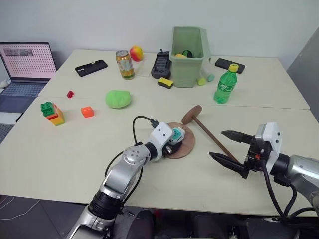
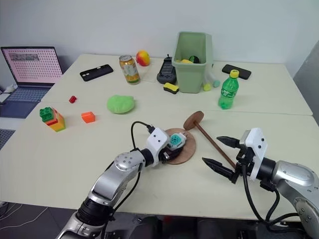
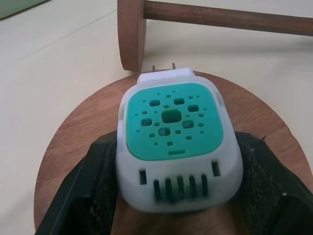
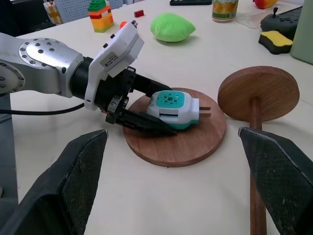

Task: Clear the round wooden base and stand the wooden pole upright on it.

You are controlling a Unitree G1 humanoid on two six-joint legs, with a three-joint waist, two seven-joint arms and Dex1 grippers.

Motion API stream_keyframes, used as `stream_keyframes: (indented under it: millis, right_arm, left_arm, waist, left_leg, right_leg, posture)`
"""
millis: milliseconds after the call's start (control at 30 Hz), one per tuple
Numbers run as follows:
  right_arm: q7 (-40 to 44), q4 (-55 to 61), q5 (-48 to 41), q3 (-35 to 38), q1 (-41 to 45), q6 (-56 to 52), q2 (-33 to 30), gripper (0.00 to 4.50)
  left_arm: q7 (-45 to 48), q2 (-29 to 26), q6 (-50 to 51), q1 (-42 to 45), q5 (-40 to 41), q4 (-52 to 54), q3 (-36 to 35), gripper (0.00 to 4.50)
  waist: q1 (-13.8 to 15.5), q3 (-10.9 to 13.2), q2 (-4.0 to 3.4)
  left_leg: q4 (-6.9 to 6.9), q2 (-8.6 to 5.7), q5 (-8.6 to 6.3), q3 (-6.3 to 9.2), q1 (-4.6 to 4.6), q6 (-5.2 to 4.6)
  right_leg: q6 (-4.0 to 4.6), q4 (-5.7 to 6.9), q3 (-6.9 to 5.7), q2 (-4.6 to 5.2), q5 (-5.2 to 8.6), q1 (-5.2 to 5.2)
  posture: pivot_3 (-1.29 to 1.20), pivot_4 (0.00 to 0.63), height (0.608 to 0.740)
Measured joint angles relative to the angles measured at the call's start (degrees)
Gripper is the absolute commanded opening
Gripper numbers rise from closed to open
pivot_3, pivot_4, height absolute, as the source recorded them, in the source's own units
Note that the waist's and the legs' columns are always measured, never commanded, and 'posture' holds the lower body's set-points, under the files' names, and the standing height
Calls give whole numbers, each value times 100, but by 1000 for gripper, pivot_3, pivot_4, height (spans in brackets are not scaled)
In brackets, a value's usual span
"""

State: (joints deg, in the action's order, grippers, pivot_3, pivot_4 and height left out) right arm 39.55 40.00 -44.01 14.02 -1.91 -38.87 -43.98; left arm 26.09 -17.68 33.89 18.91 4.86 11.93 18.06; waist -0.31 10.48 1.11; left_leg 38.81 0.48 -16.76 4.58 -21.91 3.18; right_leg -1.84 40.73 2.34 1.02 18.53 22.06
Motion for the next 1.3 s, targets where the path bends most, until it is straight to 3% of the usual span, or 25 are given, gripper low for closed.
stream_keyframes:
  millis: [100, 300, 400, 533, 800, 867, 1033, 1300]
  right_arm:
    - [-9, -9, -3, -111, 121, -26, 5, 4500]
    - [-27, -99, -1, -276, 303, -37, 104, 4500]
    - [-41, -179, 2, -435, 399, -37, 180, 4500]
    - [-38, -271, 11, -539, 591, -34, 213, 4500]
    - [-6, -504, 68, -761, 849, -29, 286, 4500]
    - [3, -538, 81, -799, 902, -28, 290, 4500]
    - [-1, -541, 121, -842, 946, -24, 347, 4500]
    - [-31, -542, 225, -842, 880, -15, 439, 4500]
  left_arm:
    - [-262, -3, 118, -57, -10, 114, -349, 2812]
    - [-1696, -317, -80, -268, -403, -28, -2368, 2812]
    - [-2011, -323, -223, -268, -404, -574, -2872, 2812]
    - [-2077, -337, -764, 56, -377, -1599, -3018, 2812]
    - [-2224, -940, -2541, 2040, -417, -4677, -3162, 2812]
    - [-2294, -1082, -2876, 2491, -445, -5383, -3165, 3512]
    - [-2214, -1274, -3363, 3160, -367, -6577, -3236, 4452]
    - [-1842, -1342, -3937, 3378, -343, -7047, -3184, 4490]
  waist:
    - [-6, 1, 2]
    - [-37, 1, 2]
    - [30, 2, 3]
    - [103, 5, 10]
    - [29, 8, 20]
    - [18, 8, 20]
    - [0, 8, 20]
    - [-12, 8, 20]
  left_leg:
    - [-1, 3, 0, 4, -1, 0]
    - [-6, 11, -1, 8, 2, 0]
    - [-2, -3, 0, 8, -2, 0]
    - [4, -8, 0, 7, -8, 1]
    - [-4, -2, -1, 2, -19, -1]
    - [-4, -3, -4, 2, -20, -5]
    - [-4, -4, -6, 1, -22, -9]
    - [-3, -3, -5, 2, -25, -8]
  right_leg:
    - [0, -1, -2, 0, 0, 1]
    - [0, -4, -2, 4, 0, 3]
    - [0, -6, -7, 5, 0, 2]
    - [-4, -16, -21, 9, -3, -5]
    - [-3, -30, -30, 4, -4, 6]
    - [-4, -34, -31, 5, -4, 9]
    - [-6, -36, -30, 5, -5, 12]
    - [-6, -35, -32, 5, -5, 14]
  posture:
    - [0, 150, 740]
    - [0, 150, 740]
    - [0, 150, 740]
    - [0, 150, 740]
    - [0, 150, 740]
    - [0, 150, 740]
    - [0, 150, 740]
    - [0, 150, 740]
